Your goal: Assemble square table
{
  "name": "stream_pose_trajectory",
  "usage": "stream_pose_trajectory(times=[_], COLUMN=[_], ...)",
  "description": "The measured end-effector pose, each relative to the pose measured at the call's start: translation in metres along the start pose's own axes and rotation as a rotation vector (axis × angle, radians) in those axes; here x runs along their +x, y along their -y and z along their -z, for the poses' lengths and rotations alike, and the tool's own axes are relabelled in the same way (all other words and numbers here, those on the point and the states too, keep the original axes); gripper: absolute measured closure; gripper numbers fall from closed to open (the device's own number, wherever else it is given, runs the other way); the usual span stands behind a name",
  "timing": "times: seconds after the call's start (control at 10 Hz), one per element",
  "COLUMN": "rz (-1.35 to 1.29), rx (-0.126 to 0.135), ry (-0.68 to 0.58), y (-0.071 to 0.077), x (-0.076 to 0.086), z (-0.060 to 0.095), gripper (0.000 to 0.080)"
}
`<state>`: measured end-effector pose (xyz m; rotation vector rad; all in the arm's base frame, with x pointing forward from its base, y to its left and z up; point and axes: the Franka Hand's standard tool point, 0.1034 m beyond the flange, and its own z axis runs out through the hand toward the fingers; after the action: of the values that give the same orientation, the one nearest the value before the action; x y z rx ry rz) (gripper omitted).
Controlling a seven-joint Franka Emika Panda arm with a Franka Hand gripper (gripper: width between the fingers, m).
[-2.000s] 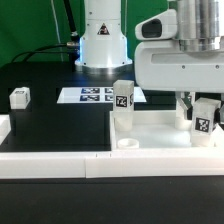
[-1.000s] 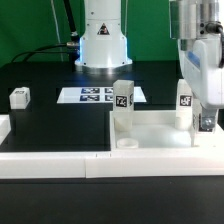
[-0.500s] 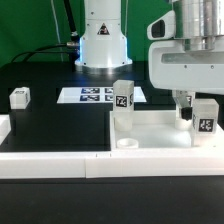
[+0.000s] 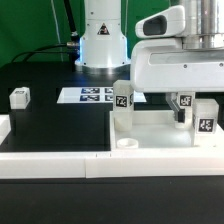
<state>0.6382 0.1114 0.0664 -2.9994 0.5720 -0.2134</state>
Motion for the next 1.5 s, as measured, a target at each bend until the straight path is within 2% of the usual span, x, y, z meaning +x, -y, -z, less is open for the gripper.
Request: stream_pose_trajectory(times=[0.1, 0.2, 0.6, 0.8, 1.2, 1.3, 1.4, 1.5], rz=[-0.018, -0.029, -0.253, -0.261, -0.255, -0.255, -0.255, -0.255], rx=[0.000, -0.002, -0.021, -0.029, -0.029, -0.029, -0.029, -0.029], ry=[0.000, 0.000, 0.004, -0.001, 0.000, 0.000, 0.000, 0.000], y=[-0.0002, -0.0013, -0.0048, -0.0077, -0.0079, -0.0080, -0.0080, -0.0080], x=[-0.0002, 0.0004, 0.0010, 0.0018, 0.0017, 0.0016, 0.0016, 0.0015], z=[-0.0001, -0.0001, -0.0004, -0.0001, -0.0005, -0.0007, -0.0008, -0.0009], gripper=[0.0372, 0.0496, 0.0496, 0.0493, 0.0492, 0.0333, 0.0216, 0.0216])
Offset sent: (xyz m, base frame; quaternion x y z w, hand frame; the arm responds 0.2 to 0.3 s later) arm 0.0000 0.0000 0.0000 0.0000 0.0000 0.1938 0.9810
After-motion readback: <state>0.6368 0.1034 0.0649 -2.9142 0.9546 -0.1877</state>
